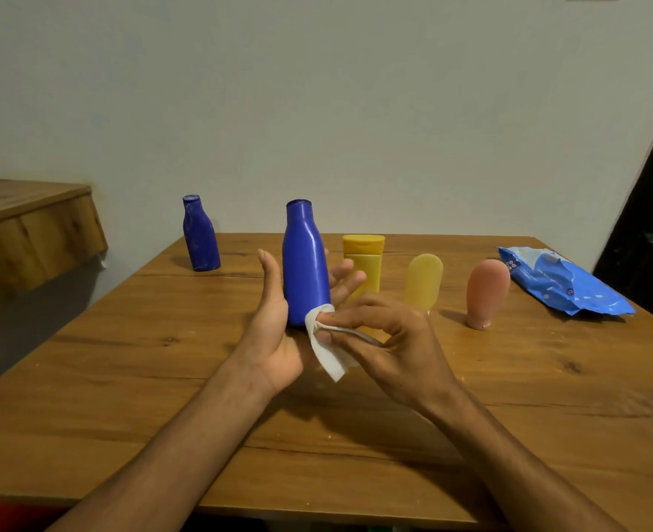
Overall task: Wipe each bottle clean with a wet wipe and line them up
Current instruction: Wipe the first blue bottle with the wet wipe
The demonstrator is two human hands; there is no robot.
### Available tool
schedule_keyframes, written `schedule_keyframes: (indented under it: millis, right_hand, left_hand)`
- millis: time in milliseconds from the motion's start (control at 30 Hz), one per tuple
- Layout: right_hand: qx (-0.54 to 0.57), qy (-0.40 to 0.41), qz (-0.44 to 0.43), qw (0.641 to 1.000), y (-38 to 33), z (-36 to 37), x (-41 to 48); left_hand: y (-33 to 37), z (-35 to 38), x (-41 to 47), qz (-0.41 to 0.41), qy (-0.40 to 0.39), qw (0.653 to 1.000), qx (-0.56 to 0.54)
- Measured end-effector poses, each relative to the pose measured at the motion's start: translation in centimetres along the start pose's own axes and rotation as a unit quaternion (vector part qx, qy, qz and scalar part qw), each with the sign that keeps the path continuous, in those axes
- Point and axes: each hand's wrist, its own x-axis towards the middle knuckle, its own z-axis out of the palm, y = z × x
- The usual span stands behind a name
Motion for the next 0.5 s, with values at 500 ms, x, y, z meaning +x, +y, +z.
schedule_keyframes:
  millis: [500]
  right_hand:
    - [-0.093,0.113,-0.041,0.988,0.75,-0.01,-0.52]
  left_hand:
    - [0.61,0.04,0.21,0.007,0.017,0.999,-0.032]
